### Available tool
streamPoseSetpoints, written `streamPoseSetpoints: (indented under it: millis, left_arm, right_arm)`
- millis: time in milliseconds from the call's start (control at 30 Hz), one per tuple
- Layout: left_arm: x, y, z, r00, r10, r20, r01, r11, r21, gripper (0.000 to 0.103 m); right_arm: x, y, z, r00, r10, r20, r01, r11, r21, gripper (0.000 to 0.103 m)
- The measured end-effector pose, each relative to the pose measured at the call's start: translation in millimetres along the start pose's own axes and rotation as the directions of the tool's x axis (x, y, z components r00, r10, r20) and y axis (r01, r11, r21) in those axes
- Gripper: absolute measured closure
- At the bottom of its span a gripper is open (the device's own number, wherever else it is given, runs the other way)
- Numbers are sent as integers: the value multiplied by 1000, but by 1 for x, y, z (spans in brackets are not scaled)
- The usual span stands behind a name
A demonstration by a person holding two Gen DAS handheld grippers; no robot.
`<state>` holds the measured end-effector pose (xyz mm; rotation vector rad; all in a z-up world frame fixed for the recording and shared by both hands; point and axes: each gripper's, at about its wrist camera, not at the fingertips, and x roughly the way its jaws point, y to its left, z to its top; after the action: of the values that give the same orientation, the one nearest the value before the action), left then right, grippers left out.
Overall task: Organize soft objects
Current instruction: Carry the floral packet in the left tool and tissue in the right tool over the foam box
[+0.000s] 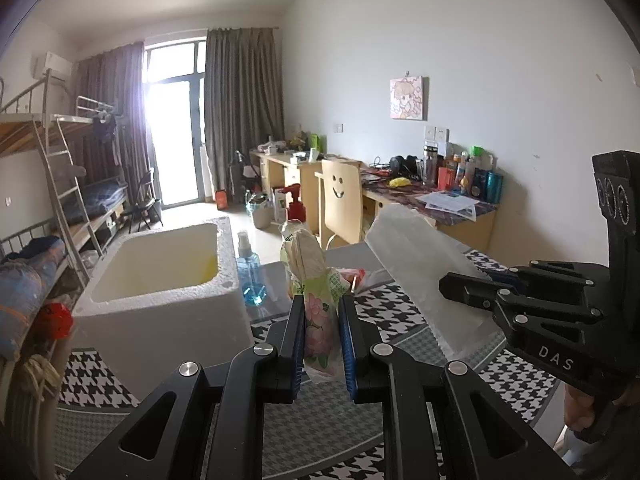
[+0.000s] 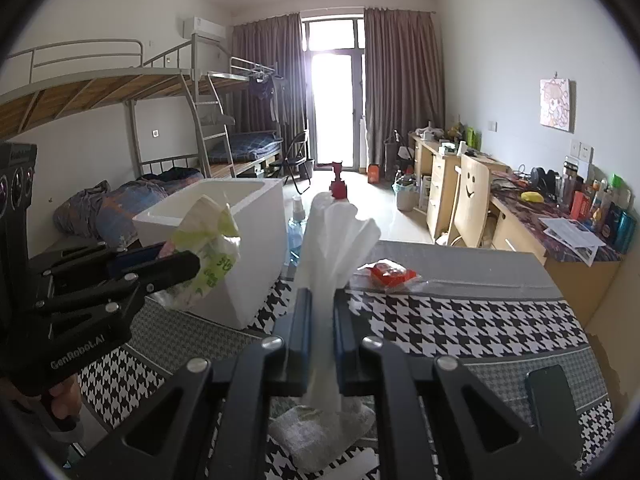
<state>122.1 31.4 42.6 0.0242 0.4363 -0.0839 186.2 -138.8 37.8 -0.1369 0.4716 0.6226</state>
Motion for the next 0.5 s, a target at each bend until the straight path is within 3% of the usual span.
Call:
streamPoseSetpoints:
  millis: [500]
  left_arm:
    - [0,10,20,999,26,31,-26,1000,-8,86]
  right_arm:
    - [5,9,27,999,19,29,-18,999,-27,90]
